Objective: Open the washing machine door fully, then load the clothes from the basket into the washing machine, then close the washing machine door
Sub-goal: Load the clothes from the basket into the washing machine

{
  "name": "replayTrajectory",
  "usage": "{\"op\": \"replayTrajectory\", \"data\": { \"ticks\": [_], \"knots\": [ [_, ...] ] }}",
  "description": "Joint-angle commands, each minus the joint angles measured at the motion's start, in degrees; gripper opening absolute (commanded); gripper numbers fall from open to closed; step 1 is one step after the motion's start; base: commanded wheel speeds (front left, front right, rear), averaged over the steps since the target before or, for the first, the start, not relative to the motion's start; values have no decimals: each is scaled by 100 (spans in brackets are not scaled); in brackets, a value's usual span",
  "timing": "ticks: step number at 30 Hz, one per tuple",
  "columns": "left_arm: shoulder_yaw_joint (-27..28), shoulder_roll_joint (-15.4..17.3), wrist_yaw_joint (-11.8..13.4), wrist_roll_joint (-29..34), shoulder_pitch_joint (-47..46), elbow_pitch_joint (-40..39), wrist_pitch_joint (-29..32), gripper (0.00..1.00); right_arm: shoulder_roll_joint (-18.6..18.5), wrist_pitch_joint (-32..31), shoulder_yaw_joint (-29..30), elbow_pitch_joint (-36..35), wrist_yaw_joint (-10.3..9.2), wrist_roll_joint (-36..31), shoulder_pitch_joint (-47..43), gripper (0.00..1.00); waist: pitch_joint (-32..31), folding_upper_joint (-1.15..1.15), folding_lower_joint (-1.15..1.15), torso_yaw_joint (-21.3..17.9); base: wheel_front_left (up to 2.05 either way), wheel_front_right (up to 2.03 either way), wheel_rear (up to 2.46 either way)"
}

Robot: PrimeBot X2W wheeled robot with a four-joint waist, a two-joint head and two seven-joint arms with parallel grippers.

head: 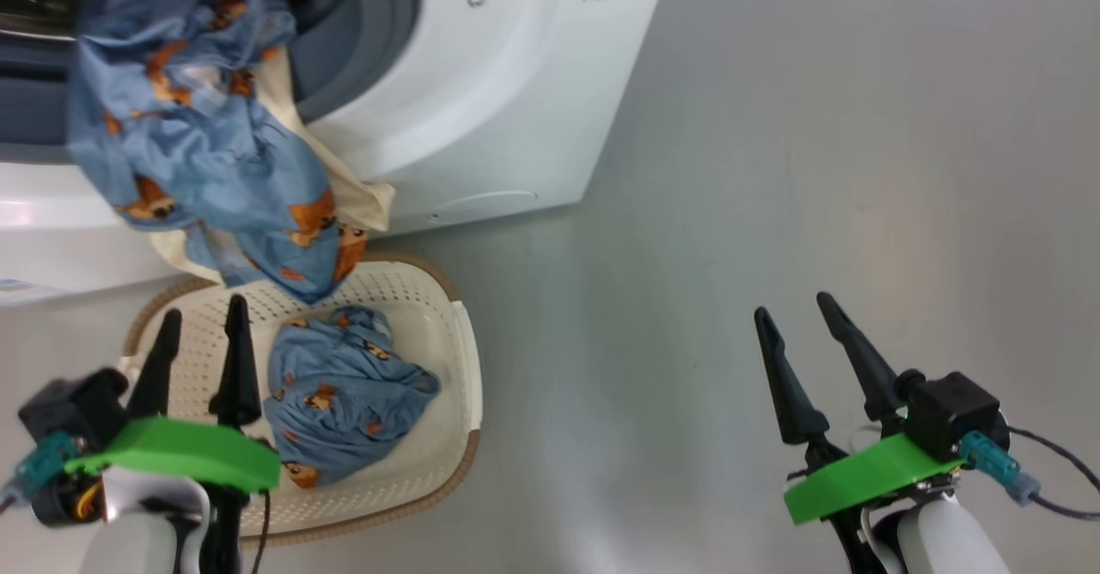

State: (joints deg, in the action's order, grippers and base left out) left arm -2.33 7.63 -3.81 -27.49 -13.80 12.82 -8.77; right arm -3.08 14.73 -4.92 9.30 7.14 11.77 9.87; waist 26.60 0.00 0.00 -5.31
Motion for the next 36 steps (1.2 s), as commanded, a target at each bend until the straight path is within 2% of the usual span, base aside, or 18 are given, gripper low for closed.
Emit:
{"op": "replayTrajectory", "data": {
  "ticks": [1, 14, 22, 36],
  "knots": [
    [201, 132, -3, -56, -157, -25, -53, 100, 20, 27, -151, -115, 35, 87, 124, 100, 174, 0, 0, -137, 0, 0, 0],
    [197, 326, -160, -146, -1401, 1098, -293, 100, 20, 27, -305, -158, 35, 244, 376, 100, 755, 0, 0, -386, 0, 0, 0],
    [346, 497, -146, -149, -2020, 1913, -472, 100, 20, 27, -339, -253, 35, 266, 441, 100, 956, 0, 0, -532, 0, 0, 0],
    [394, 361, -248, -162, -2710, 2450, -613, 100, 20, 27, -341, -268, 35, 225, 470, 100, 1149, 0, 0, -540, 0, 0, 0]
  ]
}}
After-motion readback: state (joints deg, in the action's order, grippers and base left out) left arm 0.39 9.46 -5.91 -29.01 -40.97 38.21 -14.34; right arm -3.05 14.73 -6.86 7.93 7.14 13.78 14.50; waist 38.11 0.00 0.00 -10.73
